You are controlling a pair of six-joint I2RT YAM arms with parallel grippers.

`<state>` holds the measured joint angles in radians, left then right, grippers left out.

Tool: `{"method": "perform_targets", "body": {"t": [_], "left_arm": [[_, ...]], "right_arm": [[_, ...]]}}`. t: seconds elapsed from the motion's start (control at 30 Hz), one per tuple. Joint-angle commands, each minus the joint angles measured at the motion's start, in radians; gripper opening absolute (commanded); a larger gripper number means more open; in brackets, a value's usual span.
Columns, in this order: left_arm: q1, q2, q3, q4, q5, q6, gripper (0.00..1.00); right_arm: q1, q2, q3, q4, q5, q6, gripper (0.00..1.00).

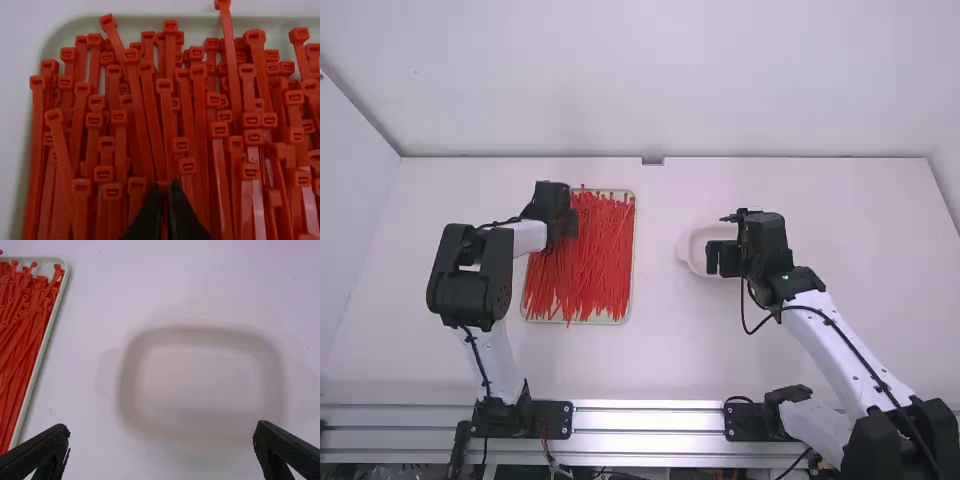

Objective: Fasten the cable tie

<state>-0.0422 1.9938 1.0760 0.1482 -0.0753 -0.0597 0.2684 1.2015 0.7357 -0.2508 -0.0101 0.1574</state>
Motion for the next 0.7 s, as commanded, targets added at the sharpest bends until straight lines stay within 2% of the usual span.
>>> {"method": "perform_targets", "body": {"t": [0.0,0.33,0.67], "left_arm": [[0.003,0.009,0.0,0.008,0.003,-0.003,0.02],[0.003,-0.028,0.082,-0.058,-0.024,-0.002,0.02],[0.003,-0.224,0.107,-0.182,-0.019,-0.031,0.02]], "right_arm": [[0.0,0.006,0.037,0.0,0.003,0.002,0.99],[0.001,0.006,0.037,0.0,-0.003,0.002,0.99],[0.0,0.006,0.037,0.01,-0.02,-0.001,0.99]]}}
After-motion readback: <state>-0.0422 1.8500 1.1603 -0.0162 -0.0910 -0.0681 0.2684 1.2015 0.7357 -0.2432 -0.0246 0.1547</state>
